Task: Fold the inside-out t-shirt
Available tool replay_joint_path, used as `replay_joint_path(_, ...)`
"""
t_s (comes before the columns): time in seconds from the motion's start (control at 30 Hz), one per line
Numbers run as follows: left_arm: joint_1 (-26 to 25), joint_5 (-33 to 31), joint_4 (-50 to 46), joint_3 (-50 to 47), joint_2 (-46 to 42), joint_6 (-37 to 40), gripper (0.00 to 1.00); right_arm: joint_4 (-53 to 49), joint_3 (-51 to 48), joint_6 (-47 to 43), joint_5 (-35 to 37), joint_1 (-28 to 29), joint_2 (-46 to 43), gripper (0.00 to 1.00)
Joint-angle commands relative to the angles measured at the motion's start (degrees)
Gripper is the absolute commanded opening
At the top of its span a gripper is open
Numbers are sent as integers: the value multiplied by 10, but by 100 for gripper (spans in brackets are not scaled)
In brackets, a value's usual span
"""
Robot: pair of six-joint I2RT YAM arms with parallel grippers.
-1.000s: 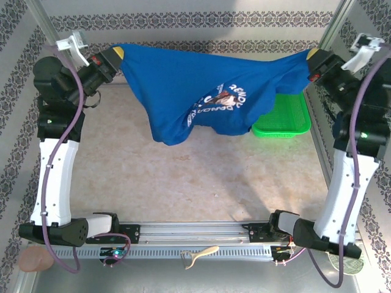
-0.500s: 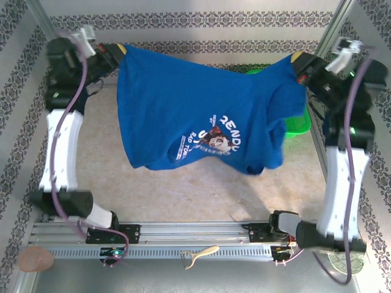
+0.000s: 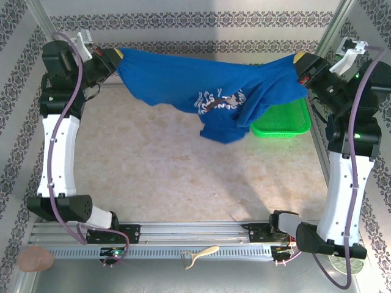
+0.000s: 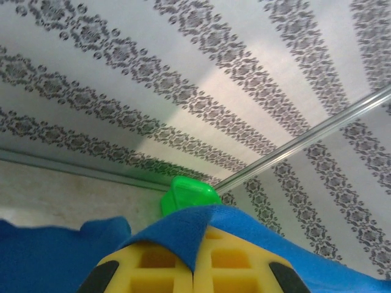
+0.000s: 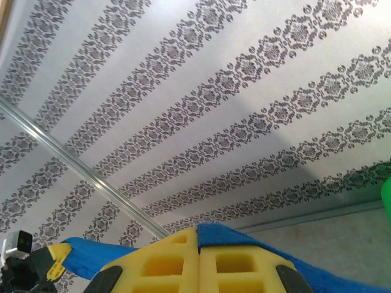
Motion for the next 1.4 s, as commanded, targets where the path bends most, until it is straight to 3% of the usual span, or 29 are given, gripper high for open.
replay_joint_path(0.0,9,-5,11,-24,-11,9,0,21,-3,1,7,2,-9,0)
replay_joint_path(0.23,6,28,68,-139,-115,-81,0,21,-21,24,-24,5,-71,0)
replay_joint_path(0.43,0,17,67,-240,-135,-85,0,38,-160,22,-9,23,-122,0)
replay_joint_path(0.7,-66,-6,182,-369,27,-49,2,126,-422,-2,60,85,-113,0)
replay_joint_path(0.87,-98,-37,225,-344,188,-6,8,173,-518,-26,97,101,-73,0)
replay_joint_path(1.03,-101,-71,230,-294,278,28,12,182,-546,-52,118,103,-53,0)
replay_joint_path(1.13,-101,-90,222,-272,298,54,22,183,-548,-63,125,103,-48,0)
replay_joint_path(1.27,-102,-90,205,-259,299,80,51,187,-547,-66,123,103,-38,0)
replay_joint_path(1.37,-101,-106,193,-284,268,91,56,187,-547,-68,122,103,-39,0)
